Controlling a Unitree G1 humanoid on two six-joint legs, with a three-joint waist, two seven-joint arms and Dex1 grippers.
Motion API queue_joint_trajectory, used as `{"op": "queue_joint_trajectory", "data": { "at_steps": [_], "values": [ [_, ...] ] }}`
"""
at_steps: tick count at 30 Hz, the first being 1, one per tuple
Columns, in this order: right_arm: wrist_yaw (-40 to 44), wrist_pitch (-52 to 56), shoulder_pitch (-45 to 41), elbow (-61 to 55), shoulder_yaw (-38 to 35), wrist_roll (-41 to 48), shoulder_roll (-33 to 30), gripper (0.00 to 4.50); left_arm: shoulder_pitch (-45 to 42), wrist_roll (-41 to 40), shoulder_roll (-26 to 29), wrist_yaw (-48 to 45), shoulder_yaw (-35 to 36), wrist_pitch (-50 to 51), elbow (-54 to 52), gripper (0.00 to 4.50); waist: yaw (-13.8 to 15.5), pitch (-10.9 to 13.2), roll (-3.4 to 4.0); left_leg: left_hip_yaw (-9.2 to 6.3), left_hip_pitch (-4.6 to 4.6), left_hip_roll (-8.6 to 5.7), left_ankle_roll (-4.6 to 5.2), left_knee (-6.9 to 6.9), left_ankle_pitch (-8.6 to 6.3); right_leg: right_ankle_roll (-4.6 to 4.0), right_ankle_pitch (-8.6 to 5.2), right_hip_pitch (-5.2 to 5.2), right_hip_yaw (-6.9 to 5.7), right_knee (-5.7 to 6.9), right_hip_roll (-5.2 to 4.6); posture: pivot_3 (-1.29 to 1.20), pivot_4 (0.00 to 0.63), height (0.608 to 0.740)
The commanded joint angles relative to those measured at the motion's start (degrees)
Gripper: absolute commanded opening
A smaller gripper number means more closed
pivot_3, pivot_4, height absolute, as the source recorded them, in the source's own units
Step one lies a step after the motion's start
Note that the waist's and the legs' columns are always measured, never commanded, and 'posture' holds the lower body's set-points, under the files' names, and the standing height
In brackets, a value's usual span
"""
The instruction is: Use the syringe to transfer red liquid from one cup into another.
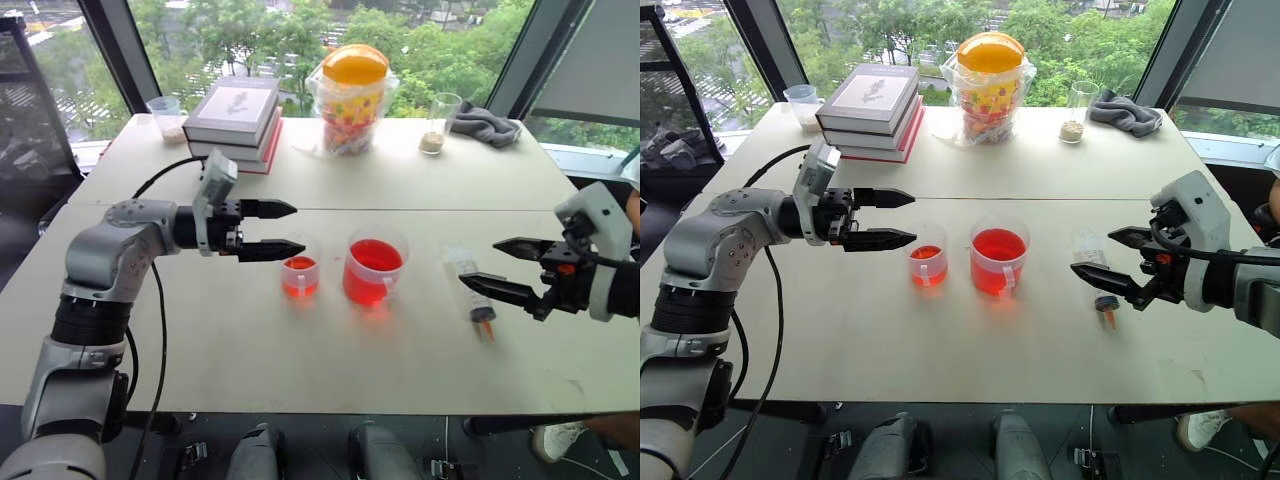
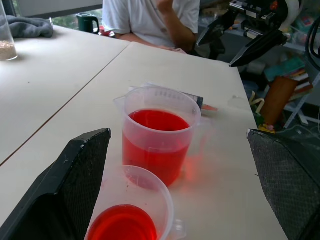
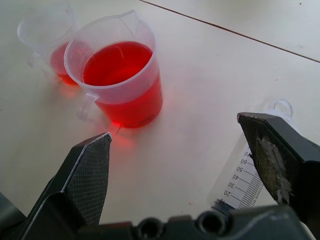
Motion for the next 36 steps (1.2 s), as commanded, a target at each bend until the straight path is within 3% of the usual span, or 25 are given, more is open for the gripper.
{"op": "queue_joint_trajectory", "data": {
  "at_steps": [1, 11, 24, 30, 36],
  "values": [
    [-1.04, -1.69, -1.18, -0.81, -0.97, 0.01, -0.38, 4.42, -1.38, -0.05, -0.78, 0.28, 0.76, -1.87, -0.6, 4.5, 0.05, 0.0, 0.0, 0.0, 0.0, 0.0, 0.0, 0.0, 0.0, 0.0, 0.0, 0.0, 0.0, 0.0, 0.0, 0.0, 0.15, 0.74],
    [-0.87, -2.09, 0.62, -1.59, -0.57, -0.26, -1.58, 4.42, -1.04, -0.25, -2.38, 0.71, 1.06, -2.4, -0.86, 4.5, 0.03, 0.0, 0.0, 0.0, 0.0, 0.0, 0.0, 0.0, 0.0, 0.01, 0.0, 0.01, 0.0, 0.0, 0.0, 0.0, 0.15, 0.74],
    [2.53, -8.35, -0.39, 3.03, 9.32, -9.81, -7.33, 4.42, 0.84, 0.4, -3.53, 1.64, 0.11, -4.11, -1.47, 4.5, 0.04, 0.0, 0.0, 0.03, 0.04, 0.0, 0.0, 0.0, 0.0, 0.0, 0.0, 0.02, 0.01, 0.0, -0.01, 0.0, 0.15, 0.74],
    [3.25, -4.38, -7.94, 12.86, 19.02, -12.27, -8.43, 4.42, 1.22, 1.19, -4.64, 1.88, -0.48, -5.73, -0.99, 4.5, -0.1, 0.0, 0.0, 0.06, 0.05, 0.0, 0.0, 0.01, 0.0, -0.03, -0.01, 0.02, 0.03, 0.0, -0.01, 0.0, 0.15, 0.74],
    [2.4, 3.39, -22.5, 27.18, 31.93, -17.43, -4.37, 4.42, 1.1, 1.61, -5.66, 2.18, -0.97, -6.35, -0.66, 4.5, -0.21, 0.0, 0.0, 0.16, 0.07, 0.02, 0.0, -0.01, 0.0, -0.04, -0.01, -0.05, 0.11, 0.02, 0.0, 0.0, 0.15, 0.74]
  ]
}}
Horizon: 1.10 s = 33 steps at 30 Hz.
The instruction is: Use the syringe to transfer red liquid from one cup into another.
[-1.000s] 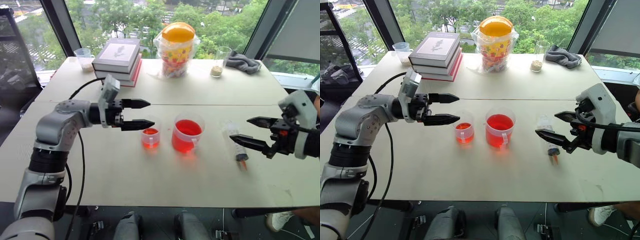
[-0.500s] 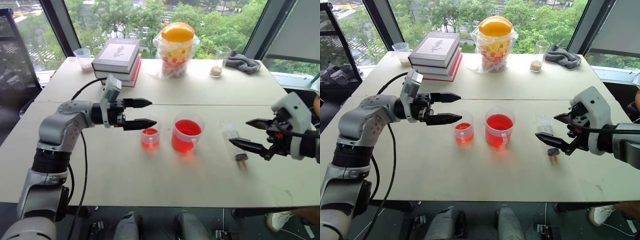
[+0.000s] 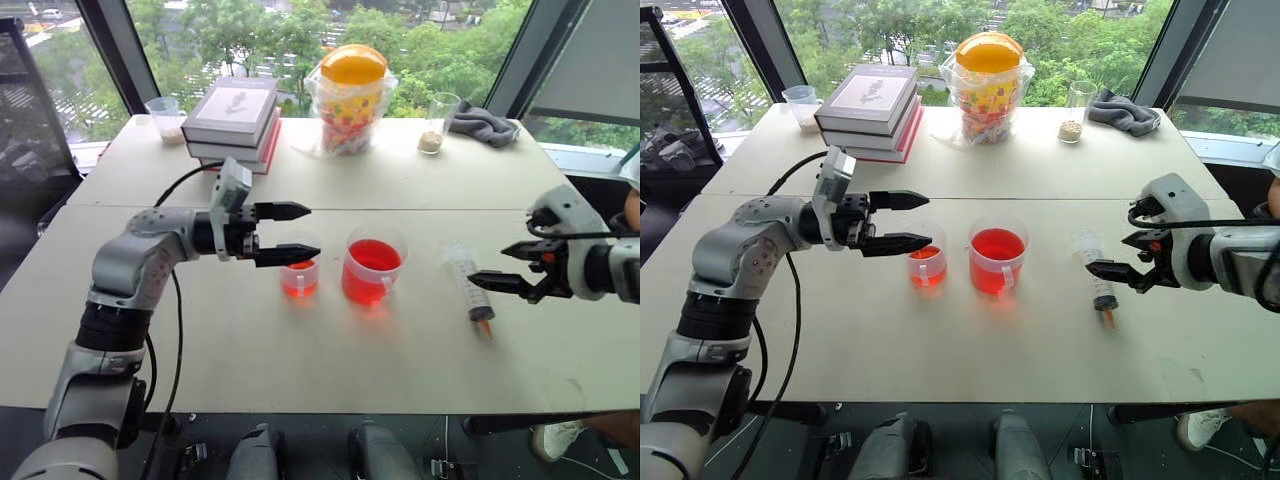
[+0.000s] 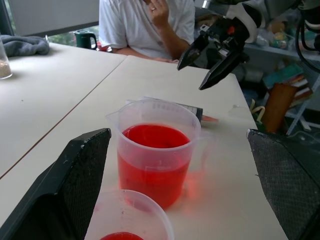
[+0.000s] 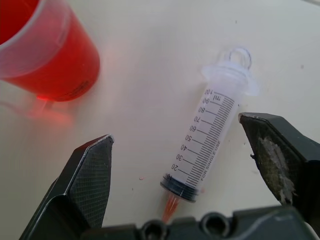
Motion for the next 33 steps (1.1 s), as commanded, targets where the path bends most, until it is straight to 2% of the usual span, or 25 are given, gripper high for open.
{"op": "queue_joint_trajectory", "data": {
  "at_steps": [1, 5, 10, 17, 24, 27, 31, 33],
  "values": [
    [0.55, 3.49, -7.13, 7.19, 6.03, -3.64, 1.61, 4.42, -0.55, 0.35, -0.31, -0.04, 0.06, -1.46, -0.66, 4.5, 0.05, 0.0, 0.0, 0.03, 0.0, 0.0, 0.0, 0.0, 0.0, 0.0, 0.0, -0.01, 0.0, 0.0, 0.0, 0.0, 0.15, 0.74],
    [1.64, 6.73, -18.78, 22.25, 14.32, -8.89, 7.55, 4.42, 0.0, 0.63, -1.54, 0.52, -0.28, -1.94, -1.11, 4.5, -0.01, -0.01, 0.01, 0.24, -0.01, -0.01, 0.0, 0.0, 0.0, 0.0, 0.01, -0.06, 0.09, 0.0, -0.01, 0.0, 0.15, 0.74],
    [4.41, 5.13, -27.93, 37.12, 21.81, -15.37, 13.39, 4.42, 1.19, 0.74, -2.48, 1.83, -0.12, -2.17, -2.4, 4.5, 0.13, -0.01, 0.01, 0.28, -0.05, 0.0, 0.0, -0.04, 0.0, 0.07, 0.05, -0.11, 0.07, 0.0, 0.01, 0.0, 0.15, 0.74],
    [9.74, -0.3, -32.56, 48.99, 30.0, -23.84, 18.64, 4.42, 2.82, 0.28, -2.44, 3.71, 0.5, -1.49, -4.7, 4.5, 0.17, -0.01, 0.02, 0.3, -0.11, 0.0, 0.01, -0.04, 0.0, 0.21, 0.12, -0.13, 0.04, 0.0, 0.0, 0.0, 0.15, 0.74],
    [13.59, -4.19, -34.28, 56.04, 32.78, -30.13, 22.65, 4.42, 4.0, -0.4, -2.47, 5.37, 0.83, -0.52, -6.97, 4.5, -0.03, -0.01, 0.02, 0.29, -0.11, 0.0, 0.0, -0.03, 0.0, 0.23, 0.13, -0.14, 0.04, 0.05, 0.02, 0.0, 0.15, 0.74],
    [15.4, -6.07, -34.42, 58.28, 33.85, -32.8, 23.81, 3.56, 4.23, -0.53, -2.22, 5.8, 1.01, -0.18, -7.45, 4.5, -0.03, -0.01, 0.03, 0.29, -0.1, 0.0, 0.0, 0.0, 0.0, 0.22, 0.13, -0.11, 0.03, 0.05, 0.01, 0.0, 0.15, 0.74],
    [18.21, -5.81, -33.67, 57.01, 34.74, -35.01, 24.21, 1.54, 3.89, -0.56, -1.62, 5.57, 1.15, 0.05, -7.38, 4.5, -0.13, -0.02, 0.02, 0.28, -0.08, 0.0, -0.01, 0.01, 0.0, 0.22, 0.13, -0.1, 0.03, 0.07, 0.02, 0.0, 0.15, 0.74],
    [18.97, -4.92, -33.14, 55.58, 34.45, -35.55, 24.23, 1.42, 3.25, -0.41, -1.38, 5.25, 0.97, -0.1, -6.7, 4.5, -0.16, -0.02, 0.03, 0.28, -0.04, 0.01, -0.01, -0.01, 0.0, 0.23, 0.14, -0.1, 0.03, 0.12, 0.04, 0.0, 0.15, 0.74]
  ]
}}
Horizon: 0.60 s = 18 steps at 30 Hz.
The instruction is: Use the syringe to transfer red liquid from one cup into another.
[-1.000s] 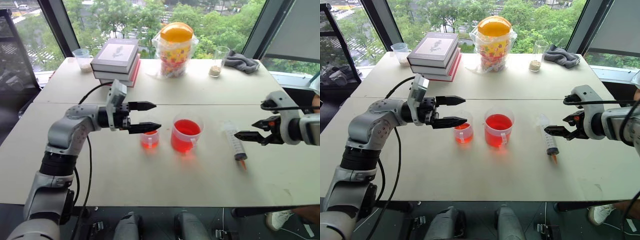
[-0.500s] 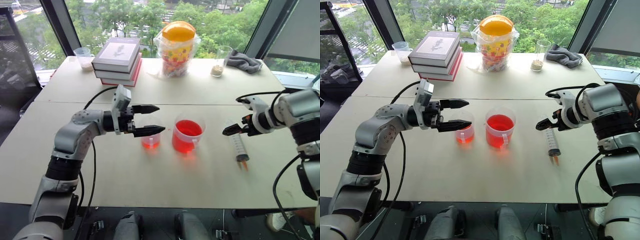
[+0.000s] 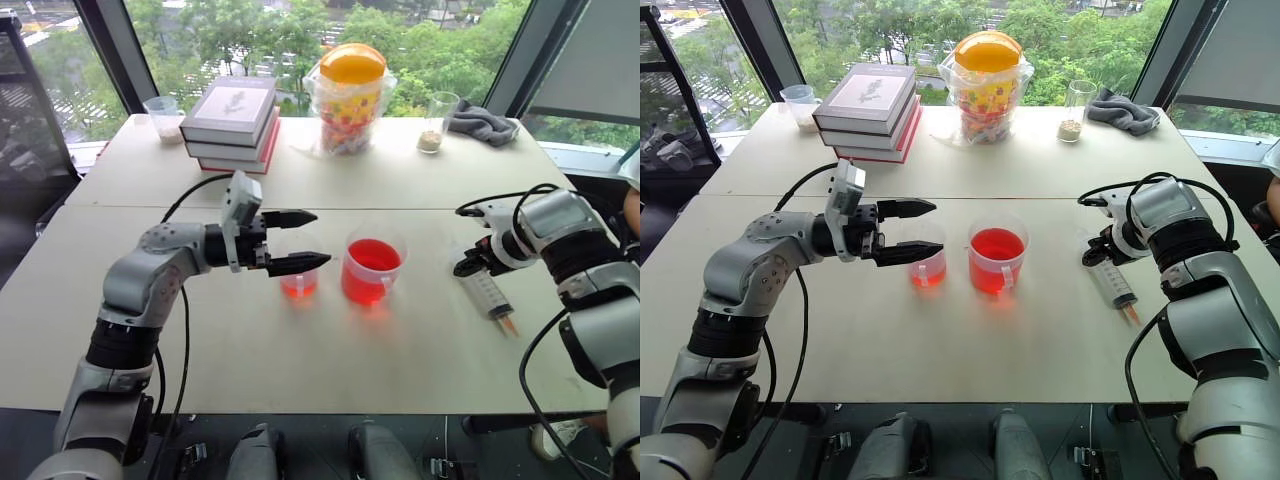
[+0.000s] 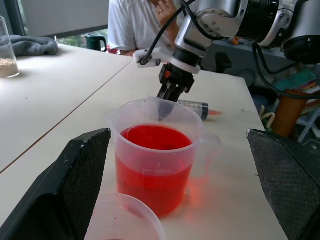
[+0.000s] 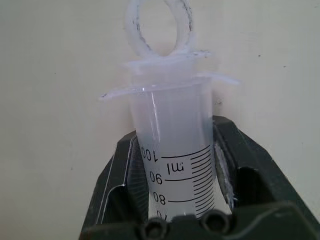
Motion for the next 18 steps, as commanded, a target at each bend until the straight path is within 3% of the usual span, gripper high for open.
{"op": "queue_joint_trajectory", "data": {
  "at_steps": [1, 6, 12, 18],
  "values": [
    [1.8, 1.77, 0.83, -2.94, 0.1, -0.62, 0.58, 1.42, -1.35, -0.6, 0.63, -0.47, 0.81, -0.5, -0.7, 4.5, 0.01, 0.0, 0.0, -0.01, 0.01, 0.01, 0.0, -0.01, 0.0, 0.0, 0.0, 0.0, 0.0, 0.01, 0.01, 0.0, 0.15, 0.74],
    [-2.1, 3.29, 1.1, -8.68, -7.41, -0.64, -1.44, 1.42, -3.78, 0.02, 1.39, -2.29, 0.45, -1.3, 1.71, 4.5, 0.12, 0.0, 0.0, 0.0, 0.01, 0.01, 0.0, -0.02, 0.0, 0.0, 0.0, -0.02, -0.02, 0.02, 0.01, 0.0, 0.15, 0.74],
    [-9.94, -2.59, 4.1, -30.42, -27.0, 2.53, -2.59, 1.42, -7.3, 1.21, 2.11, -4.51, 0.25, -2.9, 6.29, 4.5, 0.33, 0.04, 0.06, 0.03, -0.04, 0.0, -0.01, -0.03, 0.0, 0.0, 0.0, -0.07, -0.01, 0.01, -0.02, 0.0, 0.15, 0.74],
    [-14.99, -10.15, 10.43, -55.6, -44.81, 11.18, 7.11, 1.42, -11.63, 1.79, 2.7, -7.7, 0.13, -4.09, 10.89, 4.5, 0.35, 0.03, 0.06, -0.03, -0.04, 0.03, -0.02, -0.09, 0.01, 0.02, 0.0, -0.06, -0.09, 0.02, 0.04, 0.0, 0.15, 0.74]
  ]
}}
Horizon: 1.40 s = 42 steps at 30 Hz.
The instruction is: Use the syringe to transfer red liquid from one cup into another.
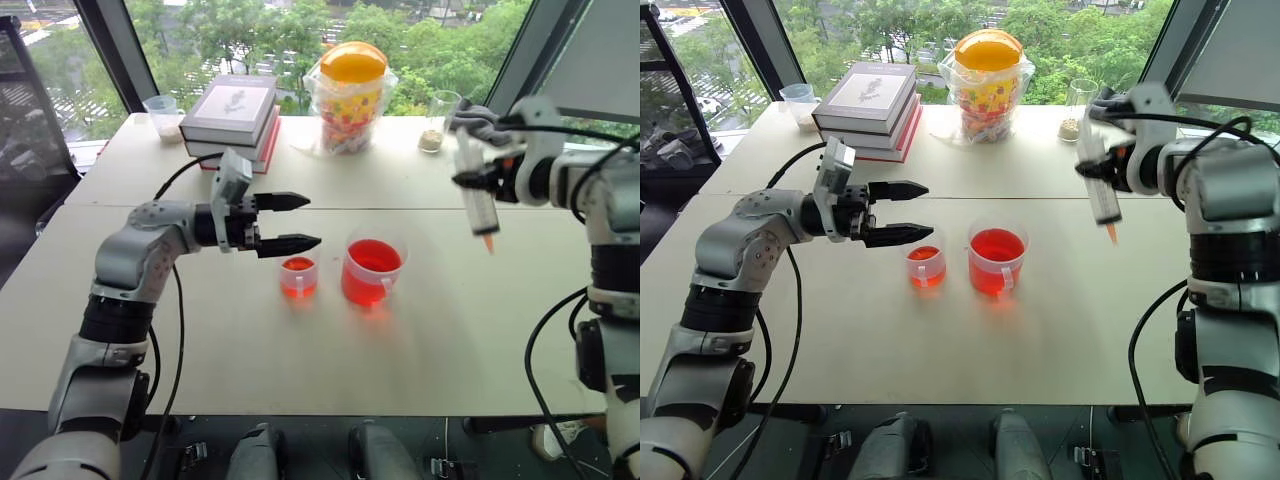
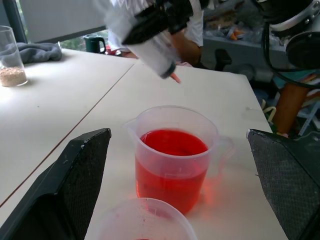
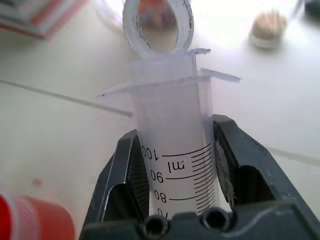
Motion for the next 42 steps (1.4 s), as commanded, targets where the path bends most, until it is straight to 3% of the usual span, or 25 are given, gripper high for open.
{"op": "queue_joint_trajectory", "data": {
  "at_steps": [1, 6, 13, 17, 21, 29, 42],
  "values": [
    [-2.21, -4.17, 2.29, -13.95, -10.4, 7.85, 6.17, 1.42, -4.5, 0.36, 0.5, -2.19, 0.37, -1.39, 1.88, 4.5, 0.08, 0.0, 0.0, -0.02, -0.01, 0.0, 0.0, 0.0, 0.0, 0.0, 0.0, 0.02, -0.02, 0.0, 0.0, 0.0, 0.15, 0.74],
    [-5.68, -7.66, 7.51, -24.57, -16.49, 18.18, 17.67, 1.42, -7.94, 1.58, 0.19, -4.59, -0.11, -2.27, 5.86, 4.5, 0.09, -0.01, -0.02, -0.01, 0.0, -0.02, -0.01, 0.07, 0.0, 0.01, 0.0, 0.09, -0.03, 0.0, -0.03, 0.0, 0.15, 0.74],
    [-8.73, -19.09, 21.92, -31.93, -8.6, 18.24, 25.94, 1.42, -11.89, 1.82, -0.47, -6.55, -0.14, -1.48, 8.71, 4.5, 0.06, -0.01, -0.02, -0.06, -0.02, -0.03, 0.0, 0.09, 0.01, 0.0, 0.0, 0.12, -0.07, 0.0, -0.03, 0.0, 0.15, 0.74],
    [-7.98, -30.46, 30.6, -28.72, -0.18, 10.39, 26.0, 1.42, -14.01, 2.51, -2.52, -6.81, -0.91, -2.39, 10.85, 4.5, -0.02, -0.01, -0.02, -0.08, 0.01, -0.03, -0.01, 0.09, 0.01, 0.0, 0.0, 0.12, -0.07, 0.01, -0.01, 0.0, 0.15, 0.74],
    [-8.64, -36.58, 34.87, -26.83, 3.57, 7.16, 26.12, 1.42, -15.52, 3.11, -4.01, -6.87, -0.98, -2.81, 12.31, 4.5, -0.12, -0.01, -0.02, -0.09, 0.02, -0.04, -0.01, 0.09, 0.01, 0.0, 0.0, 0.13, -0.06, 0.02, 0.0, 0.0, 0.15, 0.74],
    [-10.49, -39.85, 36.72, -25.91, 5.36, 6.28, 26.41, 1.42, -19.19, 5.37, -9.5, -6.35, -2.26, -6.41, 16.94, 4.5, 0.06, -0.01, -0.03, -0.11, 0.03, -0.05, -0.04, 0.1, 0.03, 0.0, -0.01, 0.16, -0.06, 0.0, 0.01, 0.0, 0.15, 0.74],
    [-11.63, -40.56, 36.8, -25.58, 6.43, 6.01, 25.27, 1.42, -19.44, 3.25, -11.67, -11.08, -2.79, -2.16, 13.52, 4.5, -0.02, -0.01, -0.03, -0.14, 0.03, -0.04, -0.04, 0.09, 0.03, 0.0, -0.01, 0.14, -0.05, 0.02, 0.02, 0.0, 0.15, 0.74]
  ]
}}
